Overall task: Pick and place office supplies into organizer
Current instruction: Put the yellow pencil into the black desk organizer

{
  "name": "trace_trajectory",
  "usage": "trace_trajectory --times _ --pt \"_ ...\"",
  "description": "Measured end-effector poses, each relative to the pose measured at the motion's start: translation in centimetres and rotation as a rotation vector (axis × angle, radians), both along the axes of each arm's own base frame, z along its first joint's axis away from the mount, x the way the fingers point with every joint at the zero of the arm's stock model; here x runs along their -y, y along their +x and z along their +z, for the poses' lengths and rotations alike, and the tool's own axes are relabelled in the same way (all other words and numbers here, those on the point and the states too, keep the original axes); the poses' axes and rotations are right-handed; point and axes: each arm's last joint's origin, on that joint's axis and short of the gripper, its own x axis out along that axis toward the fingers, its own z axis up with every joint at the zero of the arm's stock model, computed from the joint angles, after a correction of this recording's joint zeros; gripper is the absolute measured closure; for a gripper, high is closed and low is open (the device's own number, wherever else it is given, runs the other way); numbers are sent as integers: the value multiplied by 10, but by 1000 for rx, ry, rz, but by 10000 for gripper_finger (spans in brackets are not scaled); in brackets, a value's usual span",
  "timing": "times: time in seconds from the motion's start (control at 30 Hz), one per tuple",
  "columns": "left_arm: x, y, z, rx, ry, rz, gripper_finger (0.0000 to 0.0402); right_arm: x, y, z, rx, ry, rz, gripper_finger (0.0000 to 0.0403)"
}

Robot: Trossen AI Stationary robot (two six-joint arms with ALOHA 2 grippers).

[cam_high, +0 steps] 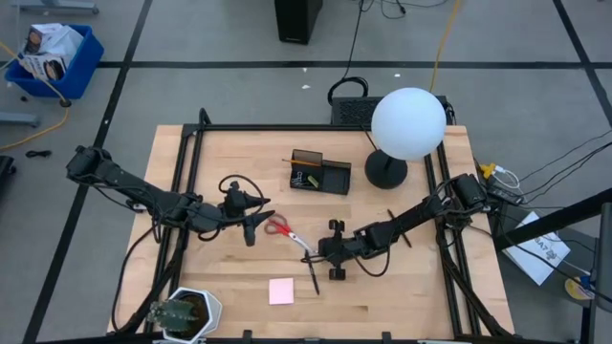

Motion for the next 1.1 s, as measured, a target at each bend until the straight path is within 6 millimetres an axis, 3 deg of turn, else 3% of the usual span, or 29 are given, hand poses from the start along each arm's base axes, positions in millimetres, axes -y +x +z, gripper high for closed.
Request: trace_trajectory --times 0.5,0.7,0.93,1.1 --pt "0 0 -1 -9 4 0 222 4 1 28 105 -26 -17 402" --pt "0 0 -1 -10 5 0 222 -3 -1 28 80 113 30 397" --pt "0 0 -1 -12 5 0 222 -36 -12 23 119 76 61 330" --pt "0 0 -1 -11 5 1 222 -45 -28 11 240 61 84 261"
